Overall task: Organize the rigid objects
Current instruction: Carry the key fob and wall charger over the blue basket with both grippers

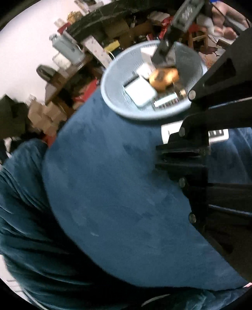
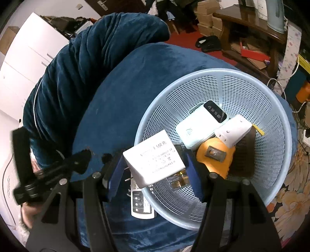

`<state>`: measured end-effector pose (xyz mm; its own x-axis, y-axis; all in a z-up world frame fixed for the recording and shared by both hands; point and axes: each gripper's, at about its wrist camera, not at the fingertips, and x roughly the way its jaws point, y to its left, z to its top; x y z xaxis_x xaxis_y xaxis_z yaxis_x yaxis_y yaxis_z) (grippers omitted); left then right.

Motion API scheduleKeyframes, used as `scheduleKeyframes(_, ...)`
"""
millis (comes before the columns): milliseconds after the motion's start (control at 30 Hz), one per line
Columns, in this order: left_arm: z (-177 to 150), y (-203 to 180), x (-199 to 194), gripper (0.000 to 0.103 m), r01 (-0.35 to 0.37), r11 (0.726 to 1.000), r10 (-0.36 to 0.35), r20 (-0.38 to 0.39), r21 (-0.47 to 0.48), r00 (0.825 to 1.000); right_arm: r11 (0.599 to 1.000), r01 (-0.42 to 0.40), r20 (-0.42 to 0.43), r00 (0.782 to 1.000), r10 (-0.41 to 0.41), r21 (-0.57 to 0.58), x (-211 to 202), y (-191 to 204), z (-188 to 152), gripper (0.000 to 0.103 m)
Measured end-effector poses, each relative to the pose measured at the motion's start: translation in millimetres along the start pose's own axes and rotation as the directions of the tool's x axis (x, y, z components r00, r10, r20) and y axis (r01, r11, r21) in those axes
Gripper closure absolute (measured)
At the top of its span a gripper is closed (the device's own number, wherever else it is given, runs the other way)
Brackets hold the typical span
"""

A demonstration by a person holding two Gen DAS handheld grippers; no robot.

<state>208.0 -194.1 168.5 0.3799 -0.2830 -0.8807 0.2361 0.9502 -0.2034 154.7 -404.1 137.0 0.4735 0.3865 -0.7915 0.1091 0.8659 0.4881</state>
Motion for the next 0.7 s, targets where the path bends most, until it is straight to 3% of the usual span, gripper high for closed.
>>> scheduleKeyframes(133,12,-26,-12,0.094,0.019,0.998,-0.021,0.042,0.054,0.999,1.000,0.005,0.020,1.000,-0.005,0.023,-7,-9,0,0.041)
scheduleKeyframes(233,14,-32,-8,0.094,-0.007,0.996,0.005,0.023,0.088,1.000,0.999,0.006,0.024,1.000,-0.007,0.043,-9,-16,0,0.041)
scheduleKeyframes(267,12,-30,3,0.089,-0.017,0.995,0.018,-0.014,0.094,1.000,0.999,0.005,0.023,1.000,-0.007,0.048,-9,-17,0,0.041)
scheduleKeyframes(367,-6,-15,40,0.048,-0.075,0.992,0.088,-0.132,0.102,0.987,0.999,0.003,0.021,1.000,-0.004,0.046,-9,-18,0,0.041)
scheduleKeyframes(533,-35,11,97,0.047,-0.064,0.994,0.090,-0.312,0.092,0.946,0.999,0.003,0.016,1.000,-0.003,0.034,-7,-18,3,0.041)
scheduleKeyframes(700,-38,17,131,0.047,-0.056,0.992,0.091,-0.328,0.113,0.940,1.000,0.001,0.005,1.000,-0.001,0.024,-3,-17,4,0.041)
